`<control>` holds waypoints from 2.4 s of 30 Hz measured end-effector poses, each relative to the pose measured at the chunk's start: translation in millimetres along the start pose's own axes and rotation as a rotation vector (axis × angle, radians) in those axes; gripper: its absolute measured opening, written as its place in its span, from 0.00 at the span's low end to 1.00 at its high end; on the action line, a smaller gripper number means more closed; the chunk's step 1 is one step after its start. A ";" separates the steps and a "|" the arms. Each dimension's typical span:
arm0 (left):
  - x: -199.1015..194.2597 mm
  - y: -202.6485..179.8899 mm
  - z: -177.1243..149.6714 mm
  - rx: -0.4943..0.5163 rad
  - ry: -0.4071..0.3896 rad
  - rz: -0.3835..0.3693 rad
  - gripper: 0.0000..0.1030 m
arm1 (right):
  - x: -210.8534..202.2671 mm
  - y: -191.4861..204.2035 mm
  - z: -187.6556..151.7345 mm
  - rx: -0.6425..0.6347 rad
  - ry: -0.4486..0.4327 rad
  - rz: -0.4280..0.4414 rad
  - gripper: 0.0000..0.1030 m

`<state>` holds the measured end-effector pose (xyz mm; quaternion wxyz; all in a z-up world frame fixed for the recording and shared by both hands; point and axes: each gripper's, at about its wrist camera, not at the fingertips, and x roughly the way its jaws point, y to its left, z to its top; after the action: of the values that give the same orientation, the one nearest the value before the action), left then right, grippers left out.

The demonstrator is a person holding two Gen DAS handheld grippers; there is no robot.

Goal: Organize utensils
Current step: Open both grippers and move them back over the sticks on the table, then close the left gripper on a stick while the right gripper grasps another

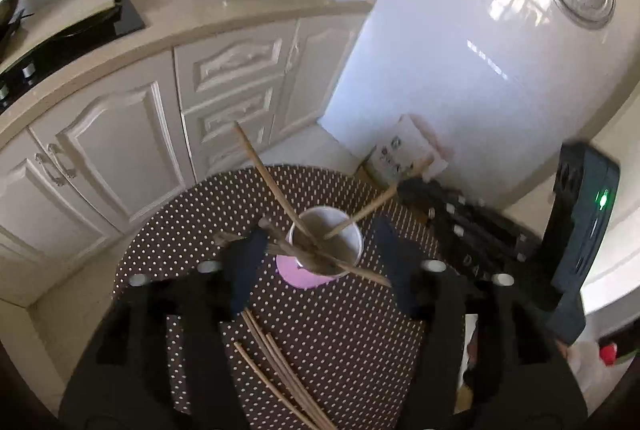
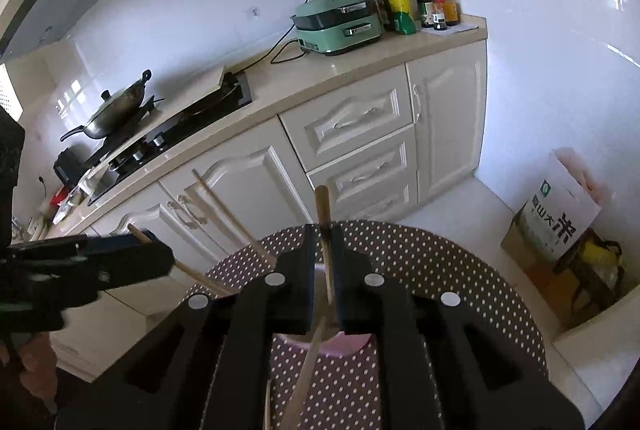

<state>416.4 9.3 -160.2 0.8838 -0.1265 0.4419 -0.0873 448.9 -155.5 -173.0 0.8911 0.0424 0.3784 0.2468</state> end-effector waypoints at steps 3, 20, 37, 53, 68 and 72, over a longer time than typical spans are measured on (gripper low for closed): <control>-10.5 -2.4 -4.1 0.017 -0.008 -0.006 0.55 | -15.2 7.5 -5.8 0.005 -0.016 -0.007 0.16; -52.5 40.2 -68.7 -0.042 0.011 0.043 0.55 | -69.8 62.2 -57.2 0.006 -0.012 -0.039 0.25; 64.6 72.0 -162.0 -0.181 0.406 0.093 0.41 | -32.0 62.4 -144.5 0.018 0.242 -0.071 0.25; 144.7 53.4 -168.7 -0.113 0.509 0.211 0.31 | 36.5 29.3 -165.0 0.087 0.520 0.011 0.25; 131.8 70.9 -173.9 -0.140 0.477 0.177 0.06 | 103.1 54.1 -157.7 -0.020 0.667 0.010 0.18; 115.8 94.2 -176.4 -0.169 0.478 0.156 0.06 | 110.9 57.4 -160.9 -0.054 0.691 -0.003 0.16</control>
<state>347.5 42.4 -378.4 0.7447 -0.1413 0.6522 -0.0093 379.2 -70.8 -344.7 0.7113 -0.0678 0.6514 0.2553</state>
